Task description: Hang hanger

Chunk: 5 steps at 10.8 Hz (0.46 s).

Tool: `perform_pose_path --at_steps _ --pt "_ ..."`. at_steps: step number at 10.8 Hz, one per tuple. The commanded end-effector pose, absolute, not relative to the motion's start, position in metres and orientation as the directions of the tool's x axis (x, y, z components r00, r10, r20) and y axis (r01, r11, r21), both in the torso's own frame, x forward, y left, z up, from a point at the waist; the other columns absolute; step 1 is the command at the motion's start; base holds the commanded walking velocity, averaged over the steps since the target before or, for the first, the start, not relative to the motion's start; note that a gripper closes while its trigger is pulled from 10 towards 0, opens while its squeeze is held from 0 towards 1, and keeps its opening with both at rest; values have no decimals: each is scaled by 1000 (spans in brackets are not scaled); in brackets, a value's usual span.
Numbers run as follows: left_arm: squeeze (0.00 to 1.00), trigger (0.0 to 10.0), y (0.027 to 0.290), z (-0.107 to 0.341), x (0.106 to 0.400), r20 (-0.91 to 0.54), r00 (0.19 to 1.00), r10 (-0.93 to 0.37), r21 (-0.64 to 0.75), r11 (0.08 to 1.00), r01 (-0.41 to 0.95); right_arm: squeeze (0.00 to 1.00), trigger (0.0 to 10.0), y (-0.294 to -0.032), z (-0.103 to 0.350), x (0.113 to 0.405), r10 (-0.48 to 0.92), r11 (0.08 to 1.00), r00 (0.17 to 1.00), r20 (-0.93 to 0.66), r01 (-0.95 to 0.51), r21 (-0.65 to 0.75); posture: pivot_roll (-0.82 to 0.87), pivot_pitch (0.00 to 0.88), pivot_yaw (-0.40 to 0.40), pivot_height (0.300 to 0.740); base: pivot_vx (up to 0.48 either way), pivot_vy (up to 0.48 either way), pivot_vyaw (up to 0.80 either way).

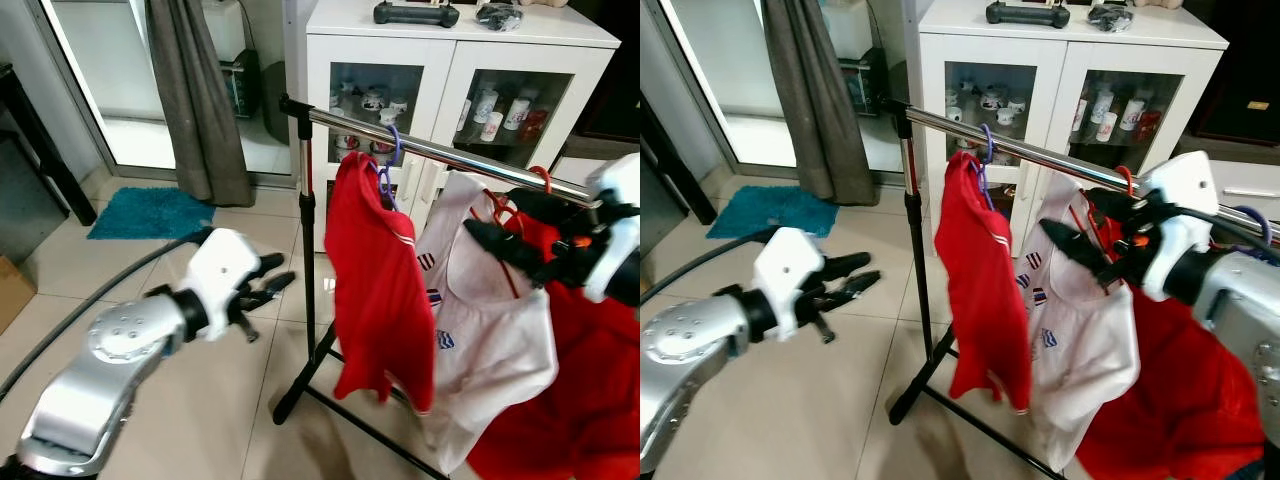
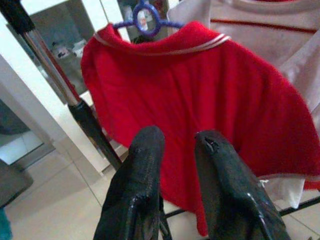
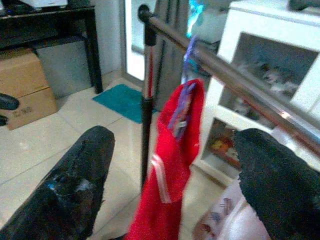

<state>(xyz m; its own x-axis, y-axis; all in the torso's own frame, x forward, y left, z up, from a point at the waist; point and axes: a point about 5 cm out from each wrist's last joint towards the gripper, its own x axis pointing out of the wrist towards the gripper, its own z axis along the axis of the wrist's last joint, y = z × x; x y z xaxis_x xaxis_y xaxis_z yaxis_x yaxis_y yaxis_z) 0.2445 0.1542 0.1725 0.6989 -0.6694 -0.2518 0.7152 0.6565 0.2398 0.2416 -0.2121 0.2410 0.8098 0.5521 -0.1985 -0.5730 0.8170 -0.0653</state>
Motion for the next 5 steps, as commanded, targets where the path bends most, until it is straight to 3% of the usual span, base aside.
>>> perform_pose_path --at_steps 1,2,5 --pt "0 10000 157 173 244 -254 701 -666 243 658 713 1000 10000 -200 238 244 582 794 784 -215 -605 -57 34 9 8 740 0 0 0" --pt "0 10000 163 172 244 -264 717 -645 251 672 697 1000 10000 -176 225 253 610 774 759 -227 -632 -35 40 7 2 740 0 0 0" --pt "0 10000 166 165 240 -283 721 -633 239 681 692 1000 10000 -139 198 307 497 865 847 -188 -502 27 51 4 -6 740 0 0 0"
